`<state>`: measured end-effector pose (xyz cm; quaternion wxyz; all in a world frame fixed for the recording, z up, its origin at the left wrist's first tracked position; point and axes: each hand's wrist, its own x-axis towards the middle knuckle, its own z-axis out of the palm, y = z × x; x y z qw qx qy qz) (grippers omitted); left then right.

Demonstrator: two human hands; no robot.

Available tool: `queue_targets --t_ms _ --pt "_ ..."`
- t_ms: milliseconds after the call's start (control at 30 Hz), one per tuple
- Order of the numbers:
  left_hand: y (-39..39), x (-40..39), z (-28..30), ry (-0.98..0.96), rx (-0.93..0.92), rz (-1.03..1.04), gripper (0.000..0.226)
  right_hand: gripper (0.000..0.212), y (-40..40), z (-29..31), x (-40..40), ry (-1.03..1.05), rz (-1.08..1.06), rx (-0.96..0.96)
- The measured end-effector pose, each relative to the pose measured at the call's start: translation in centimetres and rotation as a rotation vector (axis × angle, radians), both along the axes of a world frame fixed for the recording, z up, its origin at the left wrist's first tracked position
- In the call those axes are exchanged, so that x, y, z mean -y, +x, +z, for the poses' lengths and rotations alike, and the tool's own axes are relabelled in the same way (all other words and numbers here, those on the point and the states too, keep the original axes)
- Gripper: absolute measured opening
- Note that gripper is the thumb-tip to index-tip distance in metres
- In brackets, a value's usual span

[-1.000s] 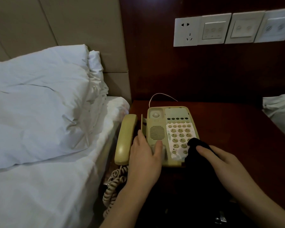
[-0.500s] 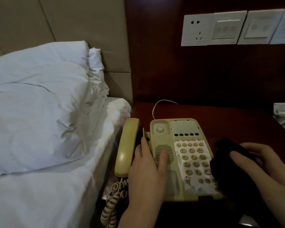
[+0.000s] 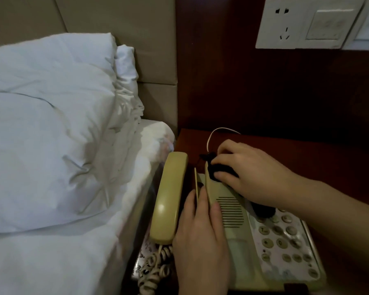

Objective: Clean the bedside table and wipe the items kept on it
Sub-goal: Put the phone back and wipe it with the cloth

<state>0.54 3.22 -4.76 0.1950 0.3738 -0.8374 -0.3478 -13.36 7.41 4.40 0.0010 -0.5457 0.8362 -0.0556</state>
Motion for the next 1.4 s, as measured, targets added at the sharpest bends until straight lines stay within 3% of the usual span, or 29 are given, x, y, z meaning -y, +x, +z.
queue_targets --t_ms 167,300,433,500,700,767,867,1000,1100,1200,1333,1400 --pt "-0.3 -0.2 0.7 -0.004 0.070 0.028 0.136 0.034 -0.6 2.5 -0.7 0.229 0.095 0.144" --pt "-0.5 -0.4 0.1 -0.059 0.009 0.043 0.130 0.038 -0.6 2.0 0.3 0.254 0.155 -0.263" --pt "-0.3 -0.5 0.4 -0.110 -0.024 0.031 0.120 0.034 -0.1 1.0 0.9 0.229 0.112 -0.394" --pt "-0.5 -0.6 0.6 -0.114 -0.036 0.004 0.116 0.033 0.1 1.6 0.4 0.265 0.013 -0.328" --pt "-0.8 -0.9 0.2 -0.149 -0.051 0.010 0.055 0.028 -0.2 3.2 -0.8 0.250 -0.006 0.082" --pt "-0.2 -0.8 0.7 -0.199 -0.027 -0.022 0.057 0.031 -0.4 2.8 -0.9 0.224 0.017 0.130" --pt "0.1 -0.9 1.5 -0.096 0.076 -0.151 0.081 0.034 -0.7 1.8 -0.9 0.175 0.020 0.047" --pt "0.3 -1.0 2.2 -0.033 0.133 -0.137 0.070 0.039 -0.5 1.2 -0.8 0.175 0.046 -0.256" --pt "0.4 -1.1 2.3 0.007 0.130 -0.094 0.060 0.039 -0.6 1.6 -1.2 0.194 0.027 -0.337" --pt "0.3 -1.2 2.2 0.021 0.097 -0.080 0.059 0.036 -0.7 1.9 -1.8 0.230 -0.015 -0.302" --pt "0.2 -1.2 1.8 0.032 0.028 -0.076 0.057 0.033 -0.7 2.6 -2.6 0.244 -0.075 -0.003" --pt "0.2 -1.2 1.7 0.022 0.005 -0.088 0.054 0.035 -0.8 2.2 -2.9 0.209 -0.085 0.003"
